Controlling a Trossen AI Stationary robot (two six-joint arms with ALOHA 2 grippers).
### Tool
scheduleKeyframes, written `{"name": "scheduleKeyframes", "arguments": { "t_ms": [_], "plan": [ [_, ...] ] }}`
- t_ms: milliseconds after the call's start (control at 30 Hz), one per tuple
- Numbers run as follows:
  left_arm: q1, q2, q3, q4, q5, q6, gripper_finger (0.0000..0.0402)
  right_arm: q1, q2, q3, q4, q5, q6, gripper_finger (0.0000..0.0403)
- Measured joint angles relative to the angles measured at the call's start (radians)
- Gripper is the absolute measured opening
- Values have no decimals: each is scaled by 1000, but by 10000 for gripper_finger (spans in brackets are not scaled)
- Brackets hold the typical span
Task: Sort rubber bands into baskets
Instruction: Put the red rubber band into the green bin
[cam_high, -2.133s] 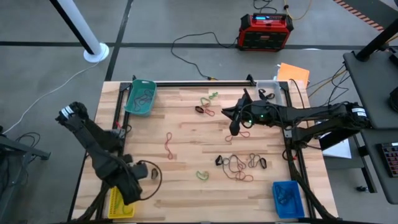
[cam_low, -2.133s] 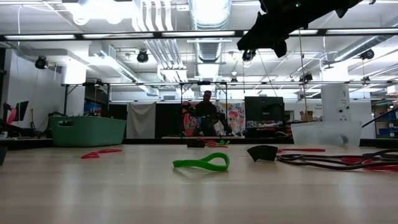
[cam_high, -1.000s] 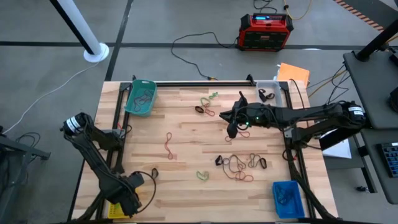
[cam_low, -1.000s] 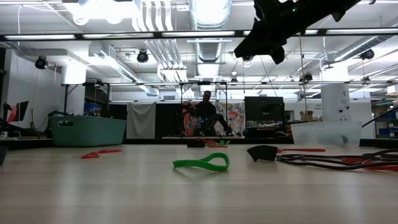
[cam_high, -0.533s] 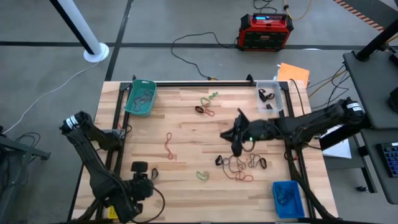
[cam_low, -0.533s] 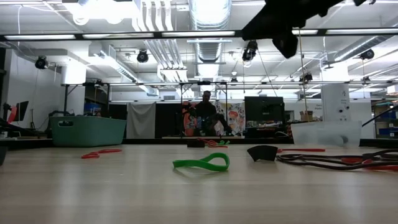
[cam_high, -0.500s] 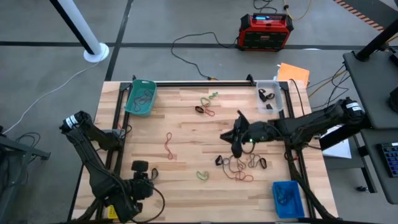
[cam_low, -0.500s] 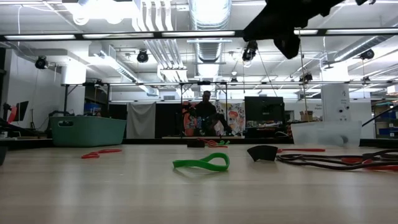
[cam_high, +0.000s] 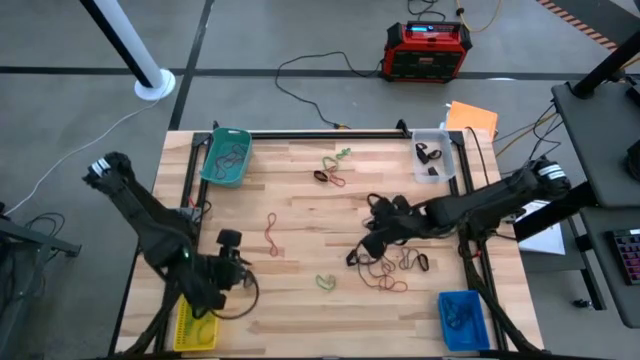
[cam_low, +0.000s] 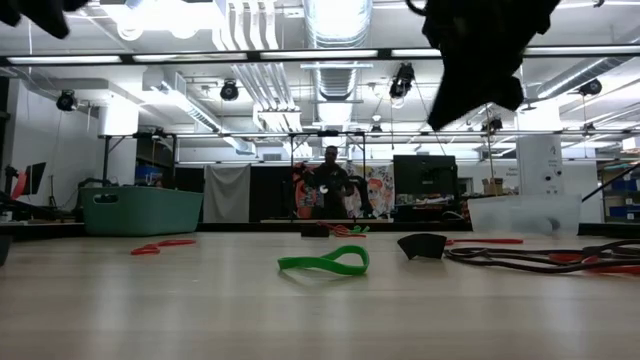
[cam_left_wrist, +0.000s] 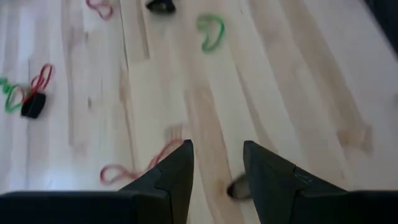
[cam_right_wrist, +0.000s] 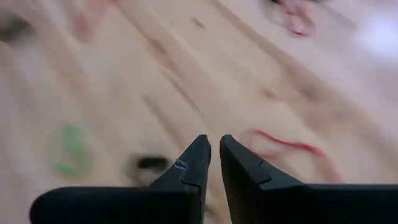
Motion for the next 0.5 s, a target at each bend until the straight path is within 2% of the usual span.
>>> {"name": "scheduleKeyframes", "arguments": {
  "t_ms": [67, 167, 233, 333, 433, 500],
  "plan": [
    [33, -60, -64, 82, 0, 29, 125, -10, 56, 81, -164, 8, -92, 34],
    [88, -131, -144, 203, -5, 86, 125, -14, 140, 153, -325, 33, -319, 34],
    [121, -163, -187, 259, -40, 128, 125, -22, 191, 174, -330, 59, -430, 34],
    [155, -189, -230, 312, -162, 186, 125, -68, 247, 184, -285, 40, -544, 33],
    [172, -196, -246, 324, -294, 182, 125, -132, 282, 173, -269, -36, -645, 33],
    [176, -199, -248, 324, -311, 186, 125, -174, 288, 153, -241, -105, -721, 33]
  ]
}}
